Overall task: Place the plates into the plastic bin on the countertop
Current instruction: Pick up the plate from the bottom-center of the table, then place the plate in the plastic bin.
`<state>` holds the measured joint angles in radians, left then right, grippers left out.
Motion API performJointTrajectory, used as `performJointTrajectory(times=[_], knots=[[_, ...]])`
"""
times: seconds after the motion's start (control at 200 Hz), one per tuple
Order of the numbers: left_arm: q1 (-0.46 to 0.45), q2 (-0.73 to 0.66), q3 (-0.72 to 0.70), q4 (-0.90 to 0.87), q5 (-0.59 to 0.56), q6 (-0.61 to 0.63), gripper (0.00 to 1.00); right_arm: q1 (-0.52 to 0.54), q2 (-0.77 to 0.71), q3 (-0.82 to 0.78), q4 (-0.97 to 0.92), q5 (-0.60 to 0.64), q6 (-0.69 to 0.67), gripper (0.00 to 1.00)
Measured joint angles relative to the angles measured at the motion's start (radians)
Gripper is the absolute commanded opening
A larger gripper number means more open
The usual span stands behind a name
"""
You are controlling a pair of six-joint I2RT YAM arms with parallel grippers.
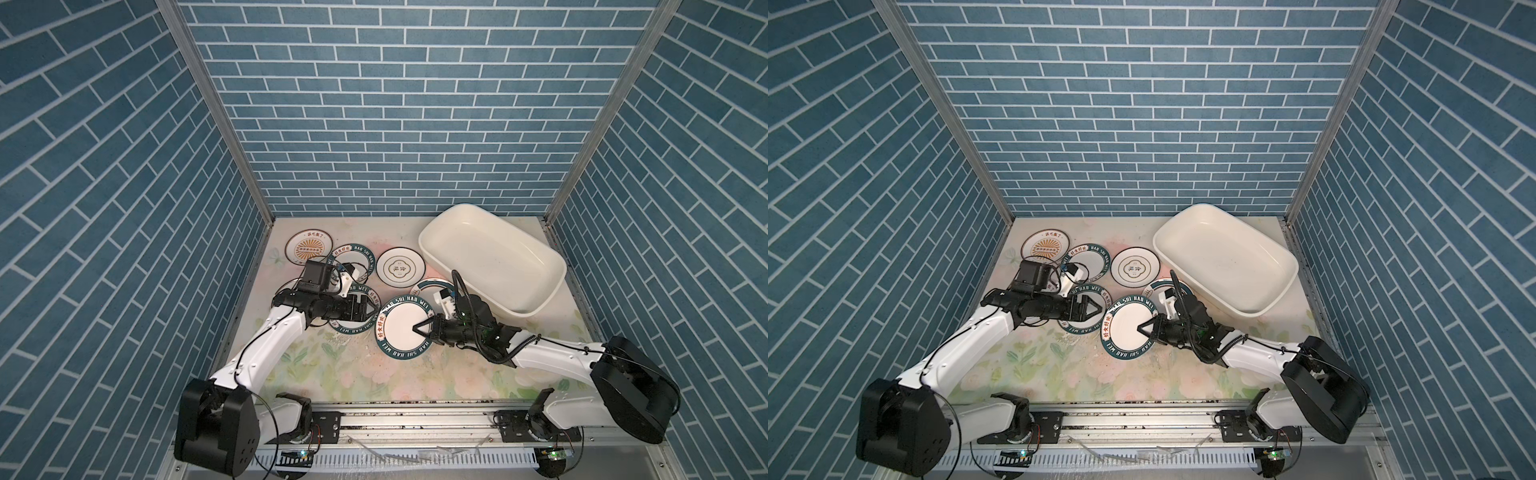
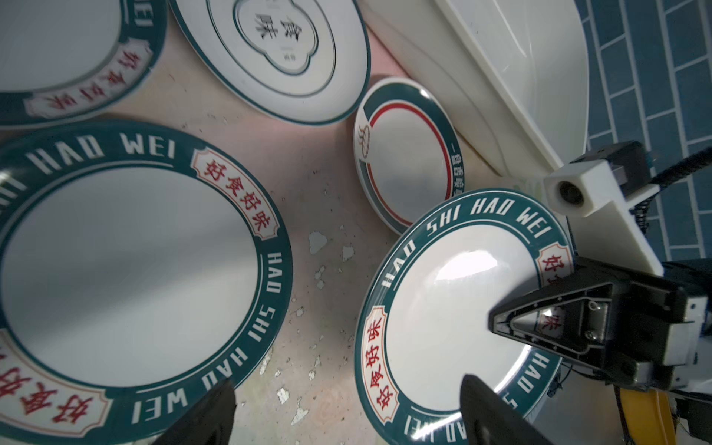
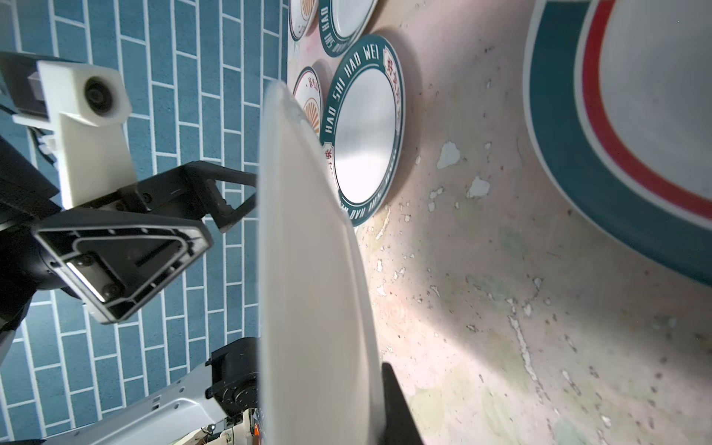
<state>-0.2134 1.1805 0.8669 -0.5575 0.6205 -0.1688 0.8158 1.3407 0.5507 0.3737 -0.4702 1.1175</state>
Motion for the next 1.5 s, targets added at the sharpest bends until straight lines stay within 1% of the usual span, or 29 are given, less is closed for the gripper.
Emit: performJointTrajectory(times=[0.095,0.235,0.42,0.575,0.725,0.975,1.115,1.24,1.5], knots=[[0.050,-0.048,0.024,-0.003,-0.003,0.002,0.92,-0.040,-0.006,0.053,-0.053,-0.024,-0.017,0.03],[0.105,-0.102,0.028,-0.013,-0.009,0.002,0.93,-0.134,-0.013,0.144,-0.120,-0.082,-0.035,0.03],[0.122,-0.145,0.027,-0.017,-0.014,0.002,0.92,-0.257,-0.003,0.336,-0.257,-0.162,-0.101,0.03],[0.131,-0.157,0.025,-0.016,-0.018,0.005,0.92,-0.369,0.053,0.467,-0.290,-0.232,-0.130,0.03],[0.133,-0.158,0.025,-0.014,-0.018,0.005,0.92,-0.478,0.142,0.548,-0.297,-0.283,-0.132,0.03],[0.135,-0.176,0.025,-0.013,-0.015,0.011,0.93,-0.645,0.267,0.616,-0.291,-0.320,-0.132,0.03],[0.135,-0.192,0.025,-0.013,-0.014,0.016,0.92,-0.716,0.341,0.619,-0.245,-0.320,-0.127,0.03],[0.135,-0.201,0.025,-0.013,-0.014,0.021,0.92,-0.759,0.416,0.619,-0.204,-0.320,-0.121,0.03],[0.138,-0.207,0.022,-0.012,-0.017,0.024,0.92,-0.799,0.582,0.648,-0.154,-0.314,-0.118,0.03]])
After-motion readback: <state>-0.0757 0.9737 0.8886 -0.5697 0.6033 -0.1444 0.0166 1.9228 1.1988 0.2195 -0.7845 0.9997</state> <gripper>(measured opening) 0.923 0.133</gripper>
